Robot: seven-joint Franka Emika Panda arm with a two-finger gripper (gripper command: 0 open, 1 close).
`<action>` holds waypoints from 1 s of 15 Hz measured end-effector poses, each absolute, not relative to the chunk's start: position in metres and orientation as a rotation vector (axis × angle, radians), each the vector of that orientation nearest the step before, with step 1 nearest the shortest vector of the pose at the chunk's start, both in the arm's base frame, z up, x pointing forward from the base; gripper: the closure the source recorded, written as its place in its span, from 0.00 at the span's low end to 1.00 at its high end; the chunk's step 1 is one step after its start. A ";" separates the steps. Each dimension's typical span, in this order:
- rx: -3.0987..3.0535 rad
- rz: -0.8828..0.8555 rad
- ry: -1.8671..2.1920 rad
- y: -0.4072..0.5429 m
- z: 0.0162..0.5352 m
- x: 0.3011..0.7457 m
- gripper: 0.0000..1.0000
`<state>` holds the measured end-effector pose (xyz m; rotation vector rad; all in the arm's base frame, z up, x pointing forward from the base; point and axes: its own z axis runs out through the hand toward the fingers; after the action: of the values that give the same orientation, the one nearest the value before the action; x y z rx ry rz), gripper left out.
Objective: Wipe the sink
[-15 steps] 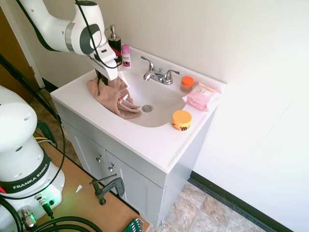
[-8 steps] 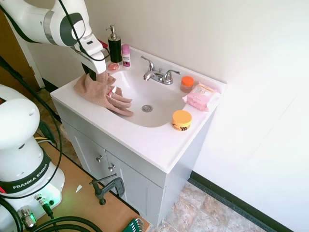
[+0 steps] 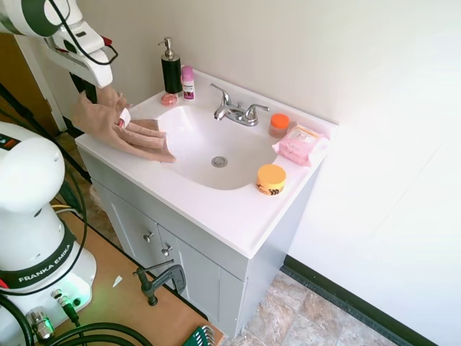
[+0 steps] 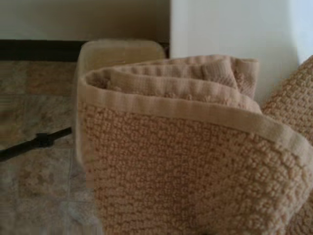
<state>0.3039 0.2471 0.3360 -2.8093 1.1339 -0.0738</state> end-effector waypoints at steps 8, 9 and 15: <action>-2.817 -0.080 1.195 0.226 0.328 0.318 0.00; -2.820 -0.070 1.200 0.224 0.323 0.320 0.00; -2.849 -0.030 1.193 0.227 0.322 0.320 0.00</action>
<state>0.3195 0.2269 0.3222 -2.8486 1.1930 -0.0300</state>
